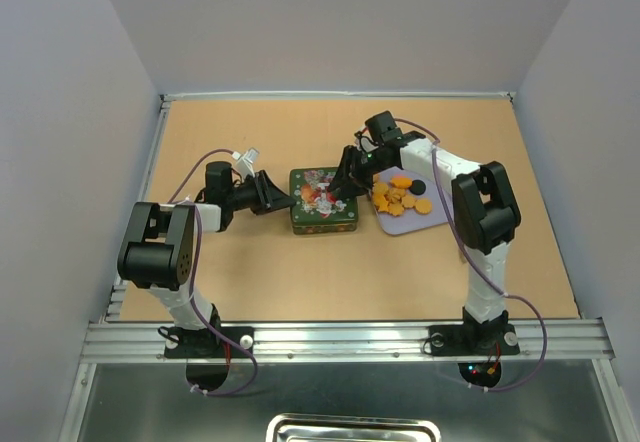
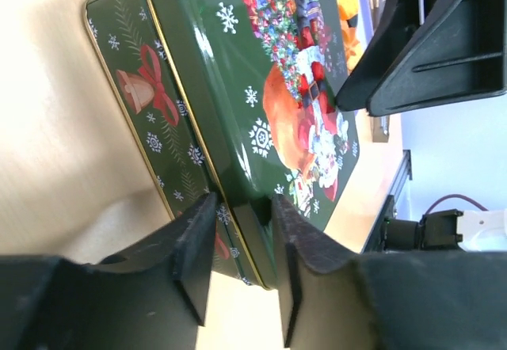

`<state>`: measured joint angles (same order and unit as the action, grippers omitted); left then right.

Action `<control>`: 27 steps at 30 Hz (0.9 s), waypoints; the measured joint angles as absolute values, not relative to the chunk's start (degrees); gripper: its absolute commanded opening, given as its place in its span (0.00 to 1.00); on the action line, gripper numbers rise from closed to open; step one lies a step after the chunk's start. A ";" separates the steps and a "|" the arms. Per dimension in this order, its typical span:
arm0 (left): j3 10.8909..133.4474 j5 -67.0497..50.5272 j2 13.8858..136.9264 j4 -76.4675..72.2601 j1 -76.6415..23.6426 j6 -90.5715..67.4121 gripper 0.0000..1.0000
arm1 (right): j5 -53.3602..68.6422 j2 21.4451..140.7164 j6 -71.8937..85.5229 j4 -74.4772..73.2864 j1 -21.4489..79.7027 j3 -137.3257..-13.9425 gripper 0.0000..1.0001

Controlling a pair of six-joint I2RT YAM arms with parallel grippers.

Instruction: Pack the cookies

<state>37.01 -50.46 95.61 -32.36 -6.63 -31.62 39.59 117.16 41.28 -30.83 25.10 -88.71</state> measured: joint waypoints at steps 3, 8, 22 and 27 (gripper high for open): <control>36.86 -51.16 95.61 -33.36 -6.66 -32.08 0.27 | 39.59 117.40 41.08 -31.18 25.32 -89.10 0.48; 36.75 -51.40 95.61 -34.04 -6.66 -33.32 0.19 | 39.57 117.49 40.75 -31.57 25.32 -89.21 0.48; 39.24 -49.60 95.29 -25.87 -6.70 -28.80 0.48 | 38.76 117.49 40.69 -32.62 25.32 -89.86 0.48; 39.77 -46.54 94.67 -21.69 -6.66 -25.71 0.79 | 38.74 117.49 40.69 -32.64 25.32 -89.86 0.48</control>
<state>39.77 -46.54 94.67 -21.69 -6.66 -25.71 38.74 117.49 40.69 -32.64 25.32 -89.86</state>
